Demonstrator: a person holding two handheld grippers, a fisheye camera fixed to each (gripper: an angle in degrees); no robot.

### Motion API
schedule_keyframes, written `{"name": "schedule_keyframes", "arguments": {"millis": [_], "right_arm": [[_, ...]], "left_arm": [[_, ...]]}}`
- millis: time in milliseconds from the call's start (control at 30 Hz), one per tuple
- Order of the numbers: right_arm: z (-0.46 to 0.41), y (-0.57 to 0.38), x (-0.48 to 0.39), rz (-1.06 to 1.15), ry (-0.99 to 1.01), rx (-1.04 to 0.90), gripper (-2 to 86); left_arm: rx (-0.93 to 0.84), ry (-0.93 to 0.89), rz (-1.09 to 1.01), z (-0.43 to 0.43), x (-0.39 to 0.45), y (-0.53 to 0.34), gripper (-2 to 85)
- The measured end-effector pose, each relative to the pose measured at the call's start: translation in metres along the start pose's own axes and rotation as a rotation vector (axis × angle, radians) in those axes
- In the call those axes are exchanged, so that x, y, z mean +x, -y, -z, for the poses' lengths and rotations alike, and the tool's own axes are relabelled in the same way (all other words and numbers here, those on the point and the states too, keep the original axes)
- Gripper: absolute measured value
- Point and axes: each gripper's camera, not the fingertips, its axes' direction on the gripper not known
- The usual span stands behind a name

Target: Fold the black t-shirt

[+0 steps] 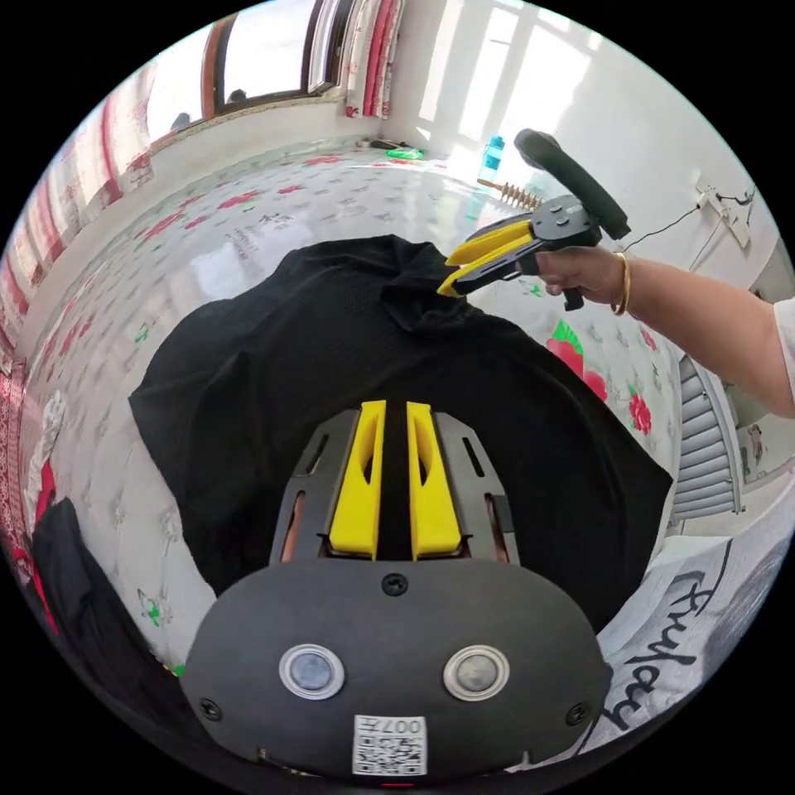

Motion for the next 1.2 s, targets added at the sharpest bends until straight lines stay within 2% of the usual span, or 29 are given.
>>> {"name": "schedule_keyframes", "arguments": {"millis": [133,300,400,533,633,767,1000,1100,1200], "right_arm": [[-0.004,0.006,0.001,0.011,-0.081,-0.044,2.6],[0.032,0.02,0.011,0.026,-0.066,0.025,0.2],[0.065,0.04,0.016,0.048,-0.019,0.115,-0.1],[0.088,0.082,0.009,0.114,0.138,0.19,-0.1],[0.068,0.115,-0.011,0.17,0.259,0.137,0.3],[0.04,0.131,-0.033,0.181,0.259,0.039,1.3],[0.092,0.04,0.022,-0.047,0.188,0.181,2.0],[0.092,-0.011,0.021,-0.101,0.217,0.141,2.0],[0.082,-0.037,-0.006,-0.059,0.209,0.082,2.0]], "left_arm": [[-0.01,-0.006,-0.038,-0.032,0.012,0.044,6.9],[-0.044,0.025,-0.067,-0.069,0.028,0.085,6.5],[-0.027,0.017,-0.047,-0.064,0.03,0.086,0.3],[0.086,-0.014,-0.015,-0.027,0.031,0.068,-0.8],[0.099,-0.022,0.032,-0.01,0.031,0.054,-0.9],[0.039,0.044,0.068,-0.01,0.023,0.037,-0.9],[0.018,0.042,0.074,0.012,-0.001,0.001,-0.7],[0.018,0.047,0.069,0.01,-0.002,0.006,-0.2],[0.021,0.009,0.041,0.002,0.003,0.026,1.5]]}}
